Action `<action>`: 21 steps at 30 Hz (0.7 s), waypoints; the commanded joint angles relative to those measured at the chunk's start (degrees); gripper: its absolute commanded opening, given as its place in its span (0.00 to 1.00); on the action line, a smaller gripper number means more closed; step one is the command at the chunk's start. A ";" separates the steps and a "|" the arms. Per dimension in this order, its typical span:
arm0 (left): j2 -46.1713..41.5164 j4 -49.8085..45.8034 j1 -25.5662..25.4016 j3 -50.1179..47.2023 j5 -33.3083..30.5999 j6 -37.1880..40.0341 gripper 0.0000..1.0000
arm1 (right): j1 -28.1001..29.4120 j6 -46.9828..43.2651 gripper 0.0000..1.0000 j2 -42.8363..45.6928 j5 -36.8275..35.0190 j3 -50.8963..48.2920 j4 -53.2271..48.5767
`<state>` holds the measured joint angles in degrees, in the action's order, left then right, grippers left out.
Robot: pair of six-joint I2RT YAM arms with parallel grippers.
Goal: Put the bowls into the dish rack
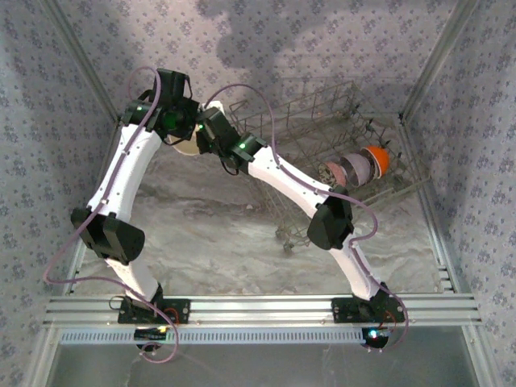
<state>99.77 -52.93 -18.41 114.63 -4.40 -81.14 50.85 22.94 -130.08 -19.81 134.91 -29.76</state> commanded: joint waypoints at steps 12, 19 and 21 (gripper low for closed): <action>-6.30 9.47 0.70 -4.33 4.39 4.17 0.55 | -0.45 -2.36 0.00 -2.30 -5.60 11.01 -7.78; -7.52 15.08 2.24 -4.07 9.80 5.85 0.69 | -1.74 -4.81 0.00 -2.23 -6.76 13.89 -9.19; -7.16 16.48 2.61 -3.34 12.06 6.43 0.72 | -2.37 -5.26 0.00 -2.42 -7.40 14.21 -8.92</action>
<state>94.52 -41.67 -16.43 109.86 3.49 -76.34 49.12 19.00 -132.44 -25.12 145.97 -39.29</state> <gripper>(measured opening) 0.709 0.101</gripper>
